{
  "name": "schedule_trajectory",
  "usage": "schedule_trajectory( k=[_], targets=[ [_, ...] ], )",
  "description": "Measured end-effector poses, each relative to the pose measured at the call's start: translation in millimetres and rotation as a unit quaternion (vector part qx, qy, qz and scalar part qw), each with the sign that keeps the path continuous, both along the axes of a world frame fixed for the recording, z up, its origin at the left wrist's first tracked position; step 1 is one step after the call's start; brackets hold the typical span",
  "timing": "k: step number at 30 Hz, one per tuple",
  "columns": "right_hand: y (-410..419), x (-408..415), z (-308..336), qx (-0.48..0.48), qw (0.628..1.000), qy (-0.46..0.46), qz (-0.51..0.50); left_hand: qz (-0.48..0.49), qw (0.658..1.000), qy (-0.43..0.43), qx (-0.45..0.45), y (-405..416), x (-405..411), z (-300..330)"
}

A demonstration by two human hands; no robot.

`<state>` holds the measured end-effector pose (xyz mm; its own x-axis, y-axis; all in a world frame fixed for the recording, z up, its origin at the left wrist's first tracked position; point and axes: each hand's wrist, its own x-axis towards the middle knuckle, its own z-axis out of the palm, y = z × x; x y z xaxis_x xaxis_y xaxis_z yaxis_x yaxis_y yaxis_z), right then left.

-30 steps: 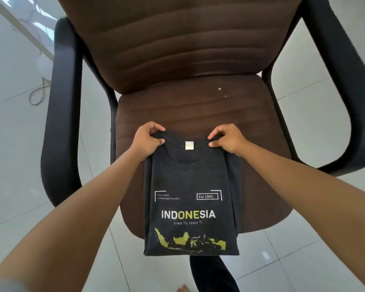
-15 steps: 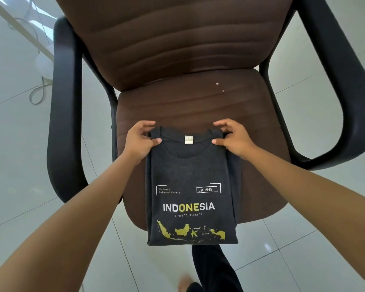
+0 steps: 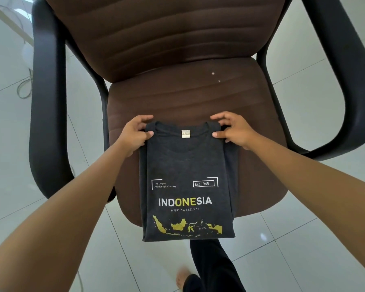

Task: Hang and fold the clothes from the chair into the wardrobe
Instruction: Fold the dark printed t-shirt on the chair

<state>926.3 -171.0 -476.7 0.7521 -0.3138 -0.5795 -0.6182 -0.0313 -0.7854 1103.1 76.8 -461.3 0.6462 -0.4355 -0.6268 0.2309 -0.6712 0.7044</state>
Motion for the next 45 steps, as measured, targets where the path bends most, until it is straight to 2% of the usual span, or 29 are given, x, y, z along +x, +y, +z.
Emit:
schedule_trajectory(
  k=[5, 8, 13, 17, 21, 22, 24, 27, 30, 32, 34, 37, 40, 45],
  targets=[
    [-8, 4, -1, -0.025, 1.0, 0.015, 0.004, -0.009, 0.997, -0.068, 0.023, 4, 12, -4],
    [-1, 1, -12, -0.081, 0.996, 0.024, 0.001, 0.014, 0.997, -0.076, 0.019, 2, -1, -10],
    [29, -12, -10, -0.162, 0.986, -0.003, -0.05, 0.035, 0.993, -0.109, 0.003, 12, -33, -6],
    [48, -33, -3, -0.178, 0.98, 0.007, -0.093, 0.064, 0.992, -0.108, 0.021, 32, -61, -2],
    [64, -56, -3, -0.164, 0.986, 0.034, 0.014, 0.043, 0.997, -0.058, 0.034, 44, -76, -4],
    [66, -60, -4, -0.157, 0.987, 0.034, 0.013, 0.054, 0.997, -0.053, 0.033, 44, -77, -4],
    [68, -65, -5, -0.164, 0.985, 0.03, -0.046, 0.056, 0.993, -0.09, 0.047, 45, -78, -4],
    [78, -73, -5, -0.211, 0.971, 0.028, -0.112, -0.01, 0.985, -0.152, 0.081, 47, -86, -4],
    [94, -79, -6, -0.294, 0.94, 0.12, -0.125, -0.014, 0.973, -0.178, 0.145, 47, -98, -6],
    [101, -80, -4, -0.318, 0.924, 0.175, -0.123, -0.004, 0.968, -0.179, 0.175, 40, -104, -4],
    [103, -77, -1, -0.277, 0.94, 0.142, -0.141, 0.046, 0.972, -0.155, 0.17, 32, -106, -2],
    [99, -69, -1, -0.179, 0.964, 0.072, -0.184, 0.126, 0.982, -0.106, 0.096, 28, -100, 0],
    [91, -62, -2, -0.172, 0.974, 0.054, -0.134, 0.129, 0.987, -0.079, 0.058, 30, -86, 1],
    [74, -47, -8, -0.094, 0.99, -0.014, -0.101, 0.118, 0.992, -0.008, 0.036, 32, -65, -4]
  ],
)
